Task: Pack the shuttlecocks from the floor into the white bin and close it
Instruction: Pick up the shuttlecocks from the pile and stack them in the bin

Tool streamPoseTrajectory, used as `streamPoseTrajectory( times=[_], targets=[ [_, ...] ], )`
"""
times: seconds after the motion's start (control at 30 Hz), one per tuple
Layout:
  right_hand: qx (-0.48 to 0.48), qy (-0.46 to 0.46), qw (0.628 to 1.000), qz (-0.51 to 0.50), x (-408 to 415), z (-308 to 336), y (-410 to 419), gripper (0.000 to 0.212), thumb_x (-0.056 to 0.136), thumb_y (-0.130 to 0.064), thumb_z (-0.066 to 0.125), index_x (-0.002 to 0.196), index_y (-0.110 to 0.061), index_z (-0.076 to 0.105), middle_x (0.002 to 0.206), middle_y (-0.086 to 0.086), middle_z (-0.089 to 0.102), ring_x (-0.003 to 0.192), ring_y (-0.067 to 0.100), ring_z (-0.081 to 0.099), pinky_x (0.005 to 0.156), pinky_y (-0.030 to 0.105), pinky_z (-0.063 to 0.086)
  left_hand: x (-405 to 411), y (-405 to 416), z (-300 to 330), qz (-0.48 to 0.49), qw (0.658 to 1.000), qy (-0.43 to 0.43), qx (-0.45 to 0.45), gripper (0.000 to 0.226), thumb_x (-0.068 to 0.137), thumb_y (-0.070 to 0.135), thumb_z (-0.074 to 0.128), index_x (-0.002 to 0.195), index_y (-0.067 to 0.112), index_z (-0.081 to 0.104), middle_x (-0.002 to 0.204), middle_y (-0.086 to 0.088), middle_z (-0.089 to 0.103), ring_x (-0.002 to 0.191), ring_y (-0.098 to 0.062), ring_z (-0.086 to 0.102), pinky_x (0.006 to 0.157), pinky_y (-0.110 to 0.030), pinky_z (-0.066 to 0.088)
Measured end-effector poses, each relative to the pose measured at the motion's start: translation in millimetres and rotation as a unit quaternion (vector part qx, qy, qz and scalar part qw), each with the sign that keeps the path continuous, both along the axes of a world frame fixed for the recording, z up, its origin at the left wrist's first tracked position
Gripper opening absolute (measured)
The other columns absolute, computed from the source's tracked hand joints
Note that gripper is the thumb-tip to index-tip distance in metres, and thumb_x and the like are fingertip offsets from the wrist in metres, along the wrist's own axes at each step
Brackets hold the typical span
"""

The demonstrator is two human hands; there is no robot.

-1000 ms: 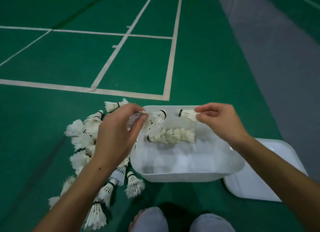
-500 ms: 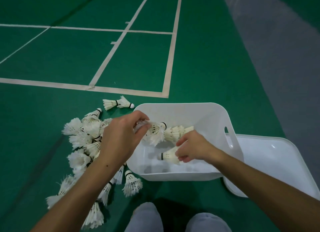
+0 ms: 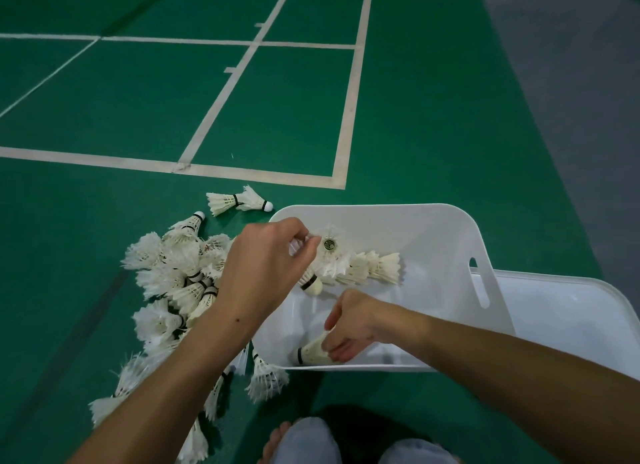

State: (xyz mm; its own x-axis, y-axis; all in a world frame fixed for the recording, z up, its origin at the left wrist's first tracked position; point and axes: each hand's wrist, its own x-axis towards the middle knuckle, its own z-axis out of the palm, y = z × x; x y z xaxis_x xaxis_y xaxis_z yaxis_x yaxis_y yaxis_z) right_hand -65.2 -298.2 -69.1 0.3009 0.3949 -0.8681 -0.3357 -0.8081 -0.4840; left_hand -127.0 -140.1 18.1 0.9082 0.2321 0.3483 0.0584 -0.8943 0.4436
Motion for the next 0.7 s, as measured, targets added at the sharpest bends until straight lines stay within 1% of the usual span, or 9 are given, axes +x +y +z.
streamPoseTrajectory(
  times=[0.07,0.17,0.23,0.3,0.4,0.5,0.57,0.63,0.7],
  targets=[
    [0.013,0.002,1.0,-0.004,-1,0,-4,0.036,0.084,0.004,0.082,0.115,0.002,0.062,0.098,0.031,0.076,0.077,0.032,0.078,0.081,0.044,0.066,0,0,-1,0.004,1.0,0.005,0.005,0.022,0.095,0.038,0.075,0.088,0.018,0.079,0.071,0.006,0.074,0.055,-0.014,0.064,0.055,-0.037,0.057],
    [0.049,-0.013,0.999,0.012,3,8,-13,0.042,0.087,-0.002,0.082,0.123,-0.001,0.062,0.099,0.027,0.078,0.083,0.031,0.08,0.078,0.04,0.066,-4,-2,0,0.011,1.0,0.021,0.017,0.023,0.093,0.038,0.076,0.085,0.017,0.08,0.069,0.003,0.075,0.055,-0.017,0.064,0.054,-0.037,0.057],
    [0.062,-0.104,0.991,0.056,7,18,-22,0.034,0.09,-0.008,0.079,0.122,-0.007,0.067,0.098,0.019,0.08,0.086,0.027,0.08,0.08,0.041,0.066,-7,-1,1,0.015,0.999,0.032,0.02,0.023,0.093,0.038,0.076,0.084,0.017,0.08,0.069,0.001,0.075,0.057,-0.02,0.064,0.055,-0.037,0.056],
    [0.084,-0.242,0.964,0.069,7,31,-33,0.023,0.091,-0.012,0.075,0.114,-0.013,0.071,0.095,0.007,0.079,0.082,0.018,0.076,0.082,0.041,0.065,-11,0,2,0.017,0.999,0.038,0.019,0.022,0.093,0.037,0.076,0.085,0.017,0.08,0.068,0.0,0.074,0.057,-0.021,0.064,0.055,-0.037,0.056],
    [0.127,-0.453,0.882,0.029,-5,63,-49,0.02,0.09,-0.023,0.075,0.105,-0.027,0.063,0.095,-0.012,0.068,0.079,0.004,0.064,0.076,0.032,0.059,-15,1,3,0.025,0.998,0.044,0.026,0.022,0.093,0.036,0.075,0.085,0.016,0.08,0.065,-0.001,0.072,0.057,-0.023,0.063,0.055,-0.035,0.053],
    [0.148,-0.615,0.767,0.111,-20,84,-55,0.037,0.089,-0.031,0.077,0.114,-0.036,0.052,0.11,-0.013,0.051,0.085,0.005,0.053,0.07,0.03,0.052,-14,-2,3,0.029,0.996,0.078,0.021,0.023,0.094,0.039,0.072,0.087,0.019,0.079,0.068,0.0,0.072,0.059,-0.021,0.062,0.055,-0.031,0.044],
    [0.131,-0.672,0.707,0.174,-22,84,-51,0.044,0.085,-0.029,0.082,0.121,-0.033,0.057,0.112,-0.006,0.048,0.089,0.014,0.051,0.064,0.033,0.05,-12,-5,3,0.027,0.994,0.104,0.006,0.023,0.095,0.042,0.07,0.088,0.022,0.078,0.071,0.004,0.072,0.061,-0.018,0.063,0.057,-0.032,0.046],
    [0.124,-0.712,0.657,0.212,-19,78,-48,0.035,0.082,-0.028,0.085,0.112,-0.023,0.068,0.107,-0.001,0.052,0.088,0.021,0.052,0.062,0.033,0.046,-10,-6,3,0.022,0.993,0.117,-0.019,0.023,0.095,0.044,0.069,0.088,0.025,0.079,0.074,0.007,0.073,0.063,-0.016,0.064,0.06,-0.036,0.054],
    [0.122,-0.728,0.631,0.238,-15,72,-47,0.027,0.084,-0.034,0.082,0.104,-0.019,0.074,0.105,0.001,0.055,0.089,0.024,0.052,0.066,0.033,0.042,-8,-6,3,0.023,0.991,0.123,-0.04,0.022,0.094,0.045,0.07,0.089,0.026,0.079,0.074,0.007,0.073,0.064,-0.017,0.066,0.064,-0.04,0.057]
  ],
)
